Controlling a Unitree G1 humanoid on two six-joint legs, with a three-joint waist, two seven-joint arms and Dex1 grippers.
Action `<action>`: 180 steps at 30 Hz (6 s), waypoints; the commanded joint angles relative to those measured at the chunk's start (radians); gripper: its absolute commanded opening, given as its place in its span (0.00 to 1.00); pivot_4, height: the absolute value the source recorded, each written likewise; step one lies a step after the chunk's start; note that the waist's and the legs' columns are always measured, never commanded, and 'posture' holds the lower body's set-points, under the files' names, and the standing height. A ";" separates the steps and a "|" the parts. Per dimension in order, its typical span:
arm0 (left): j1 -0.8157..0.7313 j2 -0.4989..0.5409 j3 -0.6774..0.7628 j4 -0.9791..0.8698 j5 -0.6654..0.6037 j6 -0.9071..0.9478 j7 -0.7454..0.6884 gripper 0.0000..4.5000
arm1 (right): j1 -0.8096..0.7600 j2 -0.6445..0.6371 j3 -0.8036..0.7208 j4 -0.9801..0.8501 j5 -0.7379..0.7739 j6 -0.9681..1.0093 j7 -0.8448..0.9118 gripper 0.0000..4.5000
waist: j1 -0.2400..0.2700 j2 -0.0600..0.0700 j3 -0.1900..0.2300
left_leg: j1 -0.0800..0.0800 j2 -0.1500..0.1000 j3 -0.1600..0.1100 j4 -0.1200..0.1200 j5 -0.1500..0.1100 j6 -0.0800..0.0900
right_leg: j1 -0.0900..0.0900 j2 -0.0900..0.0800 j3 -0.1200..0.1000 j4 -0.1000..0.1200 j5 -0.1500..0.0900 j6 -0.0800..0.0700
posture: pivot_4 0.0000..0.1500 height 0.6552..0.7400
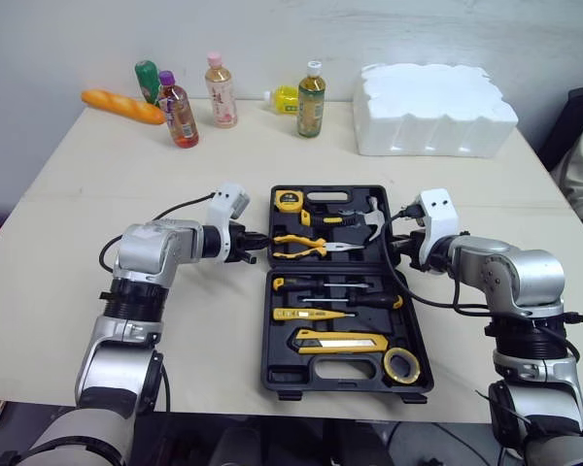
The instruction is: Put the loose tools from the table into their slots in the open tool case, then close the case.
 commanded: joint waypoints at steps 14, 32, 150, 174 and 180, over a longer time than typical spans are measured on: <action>-0.074 -0.085 0.066 0.097 -0.014 0.194 0.149 0.51 | 0.019 0.030 -0.009 -0.084 0.015 0.020 -0.009 0.00 | -0.010 0.000 0.001 | -0.003 0.000 0.000 -0.001 0.001 -0.001 | -0.004 0.000 0.000 0.001 0.000 0.000 | 1.00 1.00; -0.055 -0.104 0.013 0.043 -0.049 0.128 0.124 0.09 | 0.018 0.061 -0.009 -0.160 0.013 -0.011 -0.022 0.00 | -0.013 0.001 0.000 | 0.006 0.000 0.006 -0.013 0.007 -0.005 | -0.004 -0.001 0.001 0.000 0.000 0.000 | 1.00 1.00; -0.227 0.011 -0.129 0.826 0.326 -1.296 -0.543 0.01 | 0.706 -0.459 0.109 -0.375 0.131 -0.687 0.825 0.00 | 0.012 -0.011 0.031 | 0.013 0.007 0.014 -0.003 0.000 0.001 | 0.010 0.005 -0.006 -0.012 0.007 0.001 | 1.00 1.00; 0.074 0.208 -0.100 -0.052 0.052 -0.824 -0.737 0.01 | 0.760 -0.555 -0.251 -0.261 0.087 -0.763 0.849 0.00 | 0.011 -0.010 0.031 | 0.010 0.010 0.009 0.002 -0.002 0.002 | 0.012 0.003 -0.003 -0.012 0.007 0.001 | 1.00 1.00; -0.170 -0.102 -0.256 0.043 0.066 -0.865 -0.694 0.01 | 0.792 -0.427 -0.290 -0.383 0.100 -0.675 0.657 0.00 | 0.033 -0.010 0.031 | 0.010 0.008 0.008 0.004 -0.002 0.002 | 0.014 0.004 -0.003 -0.012 0.007 0.001 | 1.00 1.00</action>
